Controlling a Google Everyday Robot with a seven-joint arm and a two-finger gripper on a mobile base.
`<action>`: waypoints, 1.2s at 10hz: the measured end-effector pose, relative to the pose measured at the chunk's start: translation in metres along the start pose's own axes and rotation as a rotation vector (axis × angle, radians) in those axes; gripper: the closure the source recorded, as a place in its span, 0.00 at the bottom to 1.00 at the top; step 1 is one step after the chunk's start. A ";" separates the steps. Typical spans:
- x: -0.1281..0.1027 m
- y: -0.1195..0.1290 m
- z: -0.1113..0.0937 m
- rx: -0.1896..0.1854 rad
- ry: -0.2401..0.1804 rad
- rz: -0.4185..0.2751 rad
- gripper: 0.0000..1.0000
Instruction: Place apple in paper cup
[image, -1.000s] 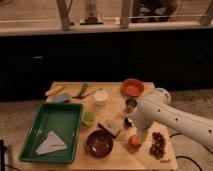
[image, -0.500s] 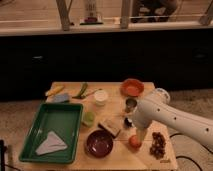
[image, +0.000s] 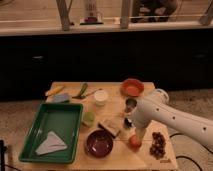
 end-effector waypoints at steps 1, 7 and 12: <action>0.000 0.009 0.002 -0.017 -0.004 0.005 0.20; 0.003 0.046 0.039 -0.068 -0.077 0.068 0.20; 0.007 0.051 0.054 -0.026 -0.196 0.109 0.20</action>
